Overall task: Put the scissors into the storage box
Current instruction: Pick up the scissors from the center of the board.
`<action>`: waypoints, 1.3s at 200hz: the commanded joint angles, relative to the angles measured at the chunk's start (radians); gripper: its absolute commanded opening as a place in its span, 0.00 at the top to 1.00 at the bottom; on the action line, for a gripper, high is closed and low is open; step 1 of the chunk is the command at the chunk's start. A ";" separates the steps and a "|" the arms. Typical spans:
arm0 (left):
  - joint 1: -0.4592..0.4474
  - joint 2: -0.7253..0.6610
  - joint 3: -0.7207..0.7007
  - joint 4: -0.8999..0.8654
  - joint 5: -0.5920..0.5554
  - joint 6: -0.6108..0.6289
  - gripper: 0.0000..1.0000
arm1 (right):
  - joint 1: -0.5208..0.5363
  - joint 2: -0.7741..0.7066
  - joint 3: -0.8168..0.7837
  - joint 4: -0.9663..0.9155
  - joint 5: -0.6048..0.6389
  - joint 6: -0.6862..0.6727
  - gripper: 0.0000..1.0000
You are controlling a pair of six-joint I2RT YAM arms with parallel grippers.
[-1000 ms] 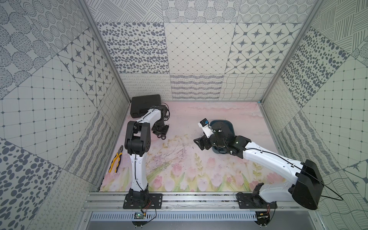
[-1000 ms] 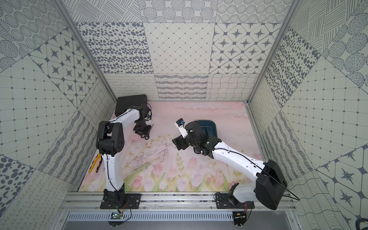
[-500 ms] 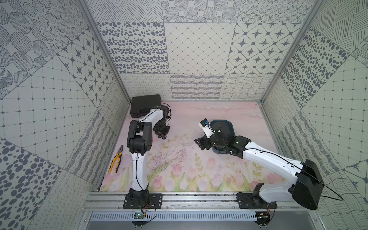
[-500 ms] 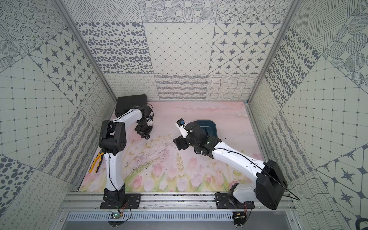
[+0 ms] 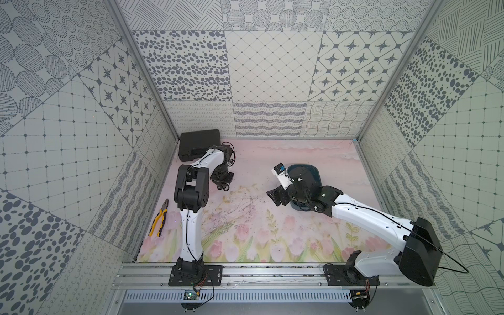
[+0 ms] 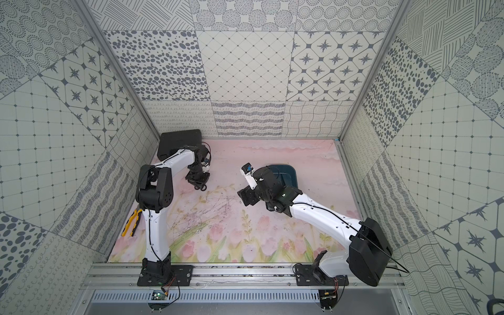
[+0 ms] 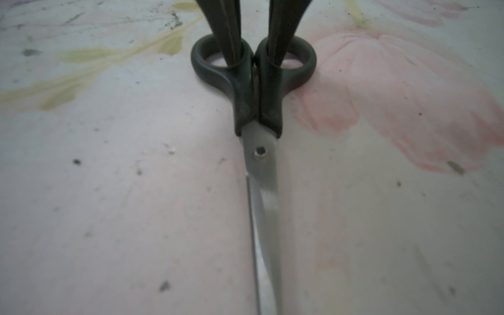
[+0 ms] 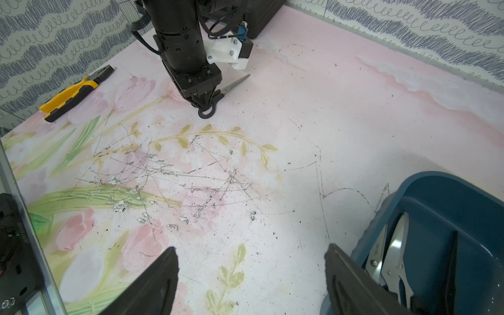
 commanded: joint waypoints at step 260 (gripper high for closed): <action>-0.417 -0.214 0.264 0.080 0.265 -0.355 1.00 | -0.241 -0.258 -0.094 -0.035 0.243 0.160 0.03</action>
